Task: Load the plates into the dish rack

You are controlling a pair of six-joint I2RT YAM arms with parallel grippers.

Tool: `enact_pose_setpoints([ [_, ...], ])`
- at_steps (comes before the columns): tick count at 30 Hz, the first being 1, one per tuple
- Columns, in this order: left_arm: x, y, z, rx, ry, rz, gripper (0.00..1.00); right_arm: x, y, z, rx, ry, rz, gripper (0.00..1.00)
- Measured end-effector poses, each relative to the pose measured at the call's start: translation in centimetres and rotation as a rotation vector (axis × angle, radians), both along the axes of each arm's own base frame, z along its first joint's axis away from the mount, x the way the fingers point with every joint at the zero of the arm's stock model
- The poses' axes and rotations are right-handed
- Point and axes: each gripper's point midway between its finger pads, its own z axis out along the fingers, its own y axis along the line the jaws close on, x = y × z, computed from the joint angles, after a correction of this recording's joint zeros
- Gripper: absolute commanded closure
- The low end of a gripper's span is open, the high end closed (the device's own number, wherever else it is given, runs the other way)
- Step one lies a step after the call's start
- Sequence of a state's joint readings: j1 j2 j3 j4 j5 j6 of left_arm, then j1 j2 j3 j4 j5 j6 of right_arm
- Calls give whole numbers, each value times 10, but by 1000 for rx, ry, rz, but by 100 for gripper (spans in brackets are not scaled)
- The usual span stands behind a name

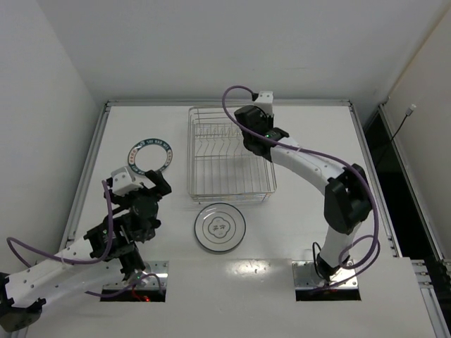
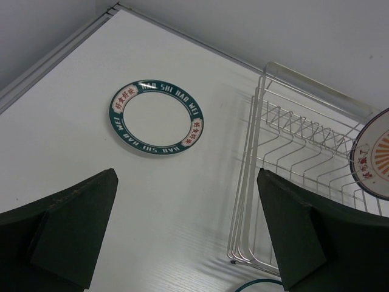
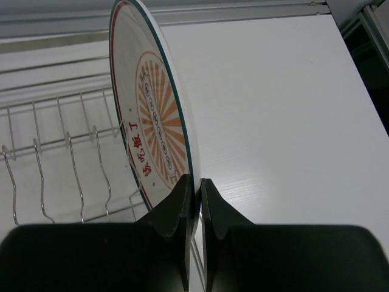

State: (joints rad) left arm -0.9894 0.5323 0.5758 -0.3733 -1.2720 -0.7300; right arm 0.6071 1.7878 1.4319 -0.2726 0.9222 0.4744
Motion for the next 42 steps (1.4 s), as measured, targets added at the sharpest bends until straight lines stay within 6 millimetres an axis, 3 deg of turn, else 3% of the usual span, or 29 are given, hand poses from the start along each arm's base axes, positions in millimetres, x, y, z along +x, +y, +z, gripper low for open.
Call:
enact_pose_setpoints([
  [3,-1,-1,0,-5,-3,0,1,-2,9,-12,-13,38,23,96],
  [6,-2,-1,0,2,-3,-3,1,-4,15,-20,18,65,48,81],
  [8,-4,-1,0,8,-4,-3,1,-2,21,-21,53,68,70,59],
  [13,-8,1,0,17,-8,-8,1,-9,22,-8,103,65,111,47],
  [18,-13,9,3,4,-16,-4,1,-55,-2,37,199,-36,152,32],
  [21,-16,14,12,-6,-25,-2,1,-91,-32,45,268,-109,145,23],
  [23,-16,15,25,0,-34,-9,1,-108,-58,27,284,-115,105,20],
  [24,-15,14,33,2,-41,-17,1,-114,-72,12,281,-99,75,14],
  [28,-4,-3,70,64,-46,-35,1,-131,-115,-55,260,18,-35,10],
  [29,0,-10,78,84,-45,-36,1,-134,-120,-64,257,36,-47,10],
  [32,29,-19,89,176,-13,0,1,-141,-143,-88,252,86,-111,6],
  [34,59,-6,87,218,25,62,1,-139,-160,-97,259,106,-161,5],
  [39,158,69,73,134,162,222,1,-136,-184,-122,313,170,-224,5],
  [42,205,101,58,27,188,250,1,-133,-183,-137,386,173,-199,5],
])
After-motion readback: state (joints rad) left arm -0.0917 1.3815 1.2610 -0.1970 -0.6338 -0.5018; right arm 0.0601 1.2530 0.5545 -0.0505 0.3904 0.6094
